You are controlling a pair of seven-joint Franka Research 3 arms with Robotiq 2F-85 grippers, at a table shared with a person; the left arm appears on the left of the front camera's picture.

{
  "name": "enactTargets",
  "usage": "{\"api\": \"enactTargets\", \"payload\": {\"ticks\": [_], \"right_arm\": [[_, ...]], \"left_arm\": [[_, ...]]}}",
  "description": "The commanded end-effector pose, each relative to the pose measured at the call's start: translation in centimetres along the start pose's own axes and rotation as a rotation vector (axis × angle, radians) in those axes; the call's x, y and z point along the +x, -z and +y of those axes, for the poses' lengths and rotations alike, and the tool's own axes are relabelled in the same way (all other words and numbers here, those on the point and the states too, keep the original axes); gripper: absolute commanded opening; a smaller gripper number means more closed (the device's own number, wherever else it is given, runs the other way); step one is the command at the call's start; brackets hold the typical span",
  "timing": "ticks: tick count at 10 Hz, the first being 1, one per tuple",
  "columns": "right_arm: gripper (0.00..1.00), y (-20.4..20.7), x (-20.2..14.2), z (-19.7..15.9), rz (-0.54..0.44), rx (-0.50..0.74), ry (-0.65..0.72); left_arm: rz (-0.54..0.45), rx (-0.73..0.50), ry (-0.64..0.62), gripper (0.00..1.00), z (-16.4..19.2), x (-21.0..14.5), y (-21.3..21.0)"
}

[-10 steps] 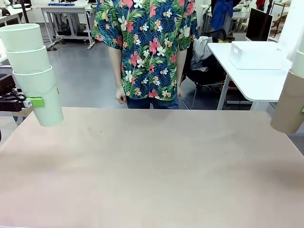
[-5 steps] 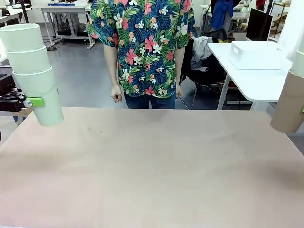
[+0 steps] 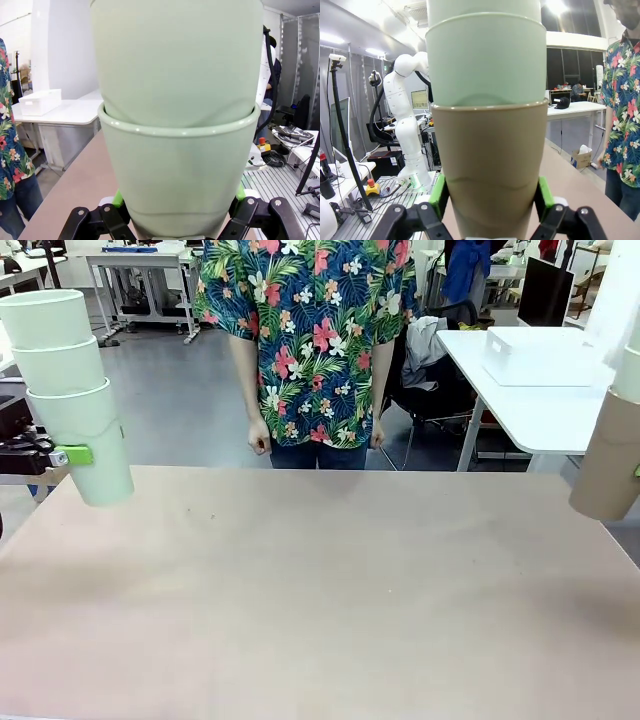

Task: Stack the cups and store them in the basket.
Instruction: Place the stack of Reusable plastic cups into the Pantry Basket.

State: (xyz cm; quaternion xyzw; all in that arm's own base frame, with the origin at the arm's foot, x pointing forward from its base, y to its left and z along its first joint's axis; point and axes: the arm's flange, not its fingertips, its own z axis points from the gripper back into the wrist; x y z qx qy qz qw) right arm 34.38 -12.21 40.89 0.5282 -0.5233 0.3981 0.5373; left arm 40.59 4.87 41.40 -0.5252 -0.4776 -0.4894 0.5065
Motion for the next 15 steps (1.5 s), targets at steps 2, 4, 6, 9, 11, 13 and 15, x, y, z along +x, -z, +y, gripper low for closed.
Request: {"api": "enactTargets", "payload": {"ticks": [2,4,6,9,11,13,15], "right_arm": [[0.86,0.09,0.22,0.06,0.003,0.001,-0.017],[0.86,0.09,0.22,0.06,0.003,0.001,-0.017],[0.86,0.09,0.22,0.06,0.003,0.001,-0.017],[0.86,0.09,0.22,0.06,0.003,0.001,-0.017],[0.86,0.09,0.22,0.06,0.003,0.001,-0.017],[0.86,0.09,0.22,0.06,0.003,0.001,-0.017],[0.86,0.09,0.22,0.06,0.003,0.001,-0.017]], "left_arm": [[-0.004,-0.003,0.004,0.87,-0.10,0.43,0.09],[-0.004,-0.003,0.004,0.87,-0.10,0.43,0.09],[-0.004,-0.003,0.004,0.87,-0.10,0.43,0.09],[-0.004,-0.003,0.004,0.87,-0.10,0.43,0.09],[-0.004,-0.003,0.004,0.87,-0.10,0.43,0.09],[-0.004,-0.003,0.004,0.87,-0.10,0.43,0.09],[-0.004,-0.003,0.004,0.87,-0.10,0.43,0.09]]}}
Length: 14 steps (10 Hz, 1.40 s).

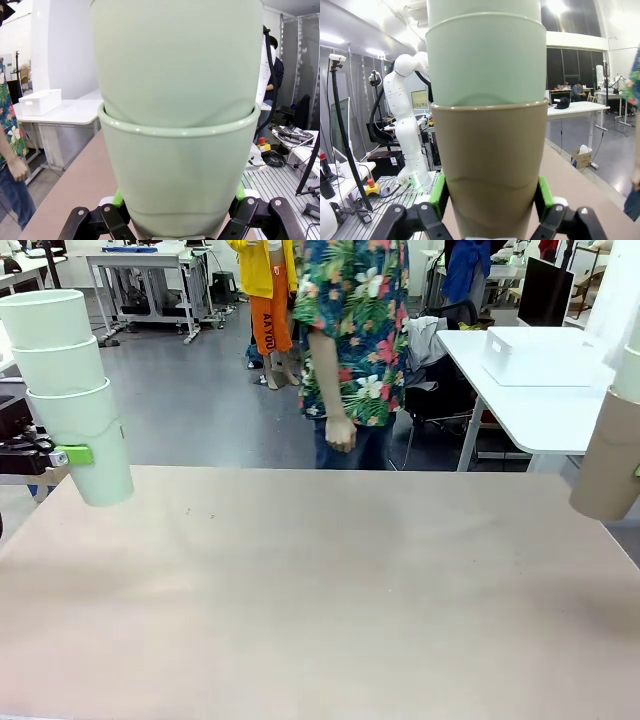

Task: Stack the cups and store them in the basket.
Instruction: Place the stack of Reusable plastic cups into the Pantry Basket.

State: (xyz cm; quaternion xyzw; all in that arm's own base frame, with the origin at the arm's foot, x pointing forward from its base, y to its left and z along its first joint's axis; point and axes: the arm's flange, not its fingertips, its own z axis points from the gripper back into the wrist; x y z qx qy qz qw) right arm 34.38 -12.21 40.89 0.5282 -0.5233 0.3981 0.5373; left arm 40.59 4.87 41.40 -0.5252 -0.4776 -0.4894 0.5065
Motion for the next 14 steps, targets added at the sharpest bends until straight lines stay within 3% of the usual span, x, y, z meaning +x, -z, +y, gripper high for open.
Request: {"api": "enactTargets", "payload": {"ticks": [1,14], "right_arm": [[0.86,0.09,0.23,0.06,0.003,0.001,-0.017],[0.86,0.09,0.23,0.06,0.003,0.001,-0.017]], "left_arm": [[-0.004,-0.003,0.004,0.87,-0.10,0.43,0.09],[-0.004,-0.003,0.004,0.87,-0.10,0.43,0.09]]}}
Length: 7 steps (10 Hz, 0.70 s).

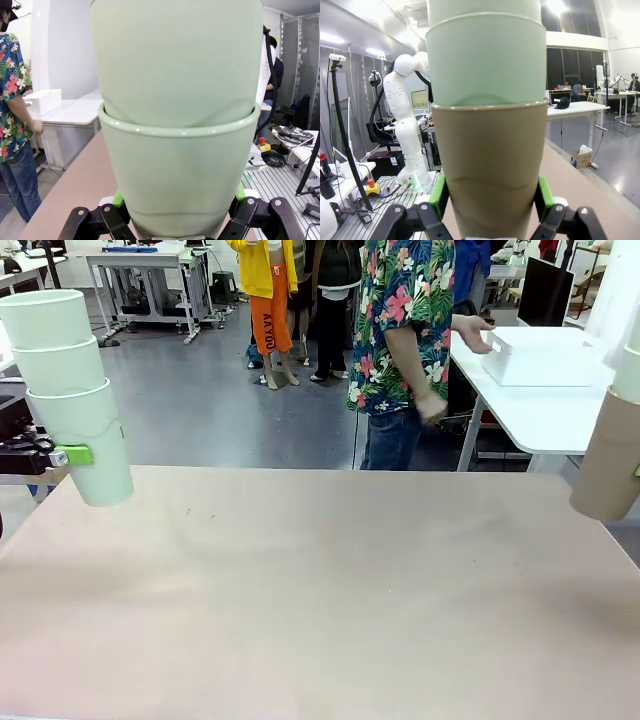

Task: Stack the cups and store them in the basket.
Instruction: Place the stack of Reusable plastic cups into the Pantry Basket.

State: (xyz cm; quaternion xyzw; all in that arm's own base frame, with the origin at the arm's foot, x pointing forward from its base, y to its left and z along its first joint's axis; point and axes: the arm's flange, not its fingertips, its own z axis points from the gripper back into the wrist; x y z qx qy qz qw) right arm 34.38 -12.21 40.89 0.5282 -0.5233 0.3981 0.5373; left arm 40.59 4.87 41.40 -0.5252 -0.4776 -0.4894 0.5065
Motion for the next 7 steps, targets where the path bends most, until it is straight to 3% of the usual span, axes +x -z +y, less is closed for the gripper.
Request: {"api": "enactTargets", "payload": {"ticks": [1,7], "right_arm": [[0.86,0.09,0.23,0.06,0.003,0.001,-0.017],[0.86,0.09,0.23,0.06,0.003,0.001,-0.017]], "left_arm": [[-0.004,-0.003,0.004,0.87,-0.10,0.43,0.09],[-0.004,-0.003,0.004,0.87,-0.10,0.43,0.09]]}}
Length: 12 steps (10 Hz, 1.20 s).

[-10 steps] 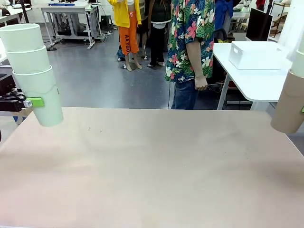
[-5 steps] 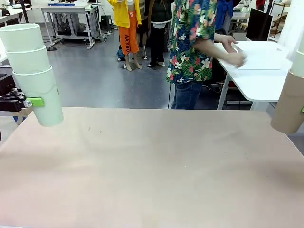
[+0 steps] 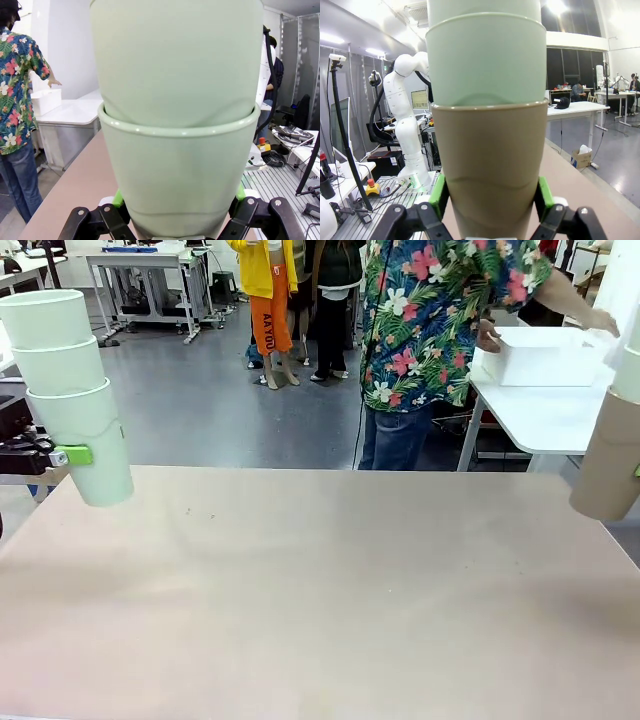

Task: Stack the cups and store them in the basket.
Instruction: Place the stack of Reusable plastic cups into the Pantry Basket.

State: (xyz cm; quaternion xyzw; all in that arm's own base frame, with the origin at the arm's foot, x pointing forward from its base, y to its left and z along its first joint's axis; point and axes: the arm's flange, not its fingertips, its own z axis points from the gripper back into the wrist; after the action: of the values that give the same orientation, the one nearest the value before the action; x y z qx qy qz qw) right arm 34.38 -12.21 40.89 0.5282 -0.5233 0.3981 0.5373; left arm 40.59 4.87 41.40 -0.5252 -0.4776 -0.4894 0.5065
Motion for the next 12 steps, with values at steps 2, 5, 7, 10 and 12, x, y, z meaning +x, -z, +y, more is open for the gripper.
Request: {"api": "enactTargets", "payload": {"ticks": [2,5,7,10,12], "right_arm": [[0.86,0.09,0.23,0.06,0.003,0.001,-0.017],[0.86,0.09,0.23,0.06,0.003,0.001,-0.017],[0.86,0.09,0.23,0.06,0.003,0.001,-0.017],[0.86,0.09,0.23,0.06,0.003,0.001,-0.017],[0.86,0.09,0.23,0.06,0.003,0.001,-0.017]], "left_arm": [[-0.004,-0.003,0.004,0.87,-0.10,0.43,0.09],[-0.004,-0.003,0.004,0.87,-0.10,0.43,0.09],[-0.004,-0.003,0.004,0.87,-0.10,0.43,0.09],[-0.004,-0.003,0.004,0.87,-0.10,0.43,0.09],[-0.004,-0.003,0.004,0.87,-0.10,0.43,0.09]]}}
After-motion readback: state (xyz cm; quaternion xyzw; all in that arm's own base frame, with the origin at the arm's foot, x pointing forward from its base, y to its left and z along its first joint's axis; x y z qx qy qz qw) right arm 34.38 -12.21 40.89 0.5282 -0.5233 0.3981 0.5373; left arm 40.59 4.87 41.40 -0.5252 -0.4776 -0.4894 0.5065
